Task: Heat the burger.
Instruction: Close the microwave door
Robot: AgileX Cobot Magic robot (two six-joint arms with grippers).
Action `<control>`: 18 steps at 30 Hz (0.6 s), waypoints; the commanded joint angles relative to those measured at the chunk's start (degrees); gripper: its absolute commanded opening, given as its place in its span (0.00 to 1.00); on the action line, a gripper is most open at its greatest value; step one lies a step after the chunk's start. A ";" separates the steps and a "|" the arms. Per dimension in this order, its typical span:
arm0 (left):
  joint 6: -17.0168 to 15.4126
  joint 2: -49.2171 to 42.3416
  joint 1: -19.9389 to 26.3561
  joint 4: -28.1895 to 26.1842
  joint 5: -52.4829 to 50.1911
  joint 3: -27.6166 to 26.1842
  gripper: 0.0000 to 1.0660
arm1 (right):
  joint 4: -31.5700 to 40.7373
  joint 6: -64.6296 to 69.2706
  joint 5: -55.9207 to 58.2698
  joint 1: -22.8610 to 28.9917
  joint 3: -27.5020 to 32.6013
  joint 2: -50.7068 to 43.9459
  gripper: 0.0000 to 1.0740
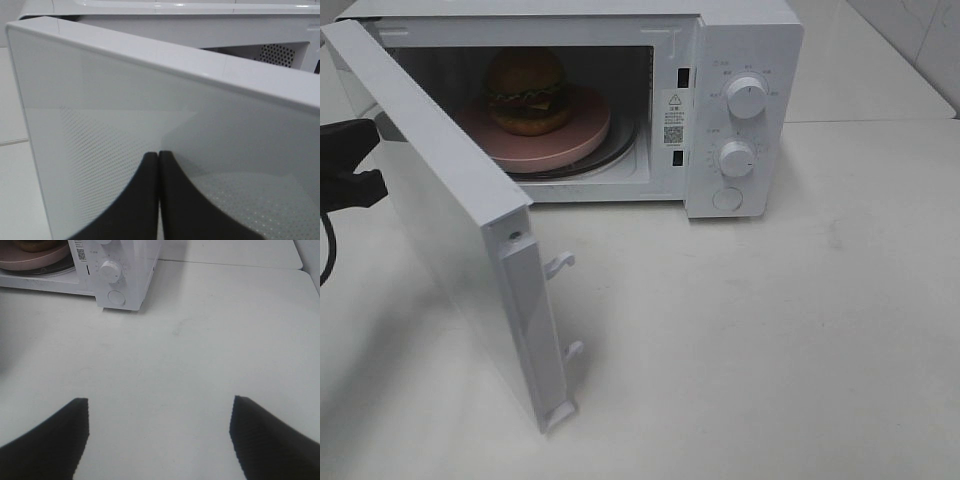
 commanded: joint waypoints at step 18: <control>1.83 7.62 -10.26 -6.02 5.10 -12.09 0.00 | 0.00 0.34 -0.34 -0.23 0.17 -1.60 0.70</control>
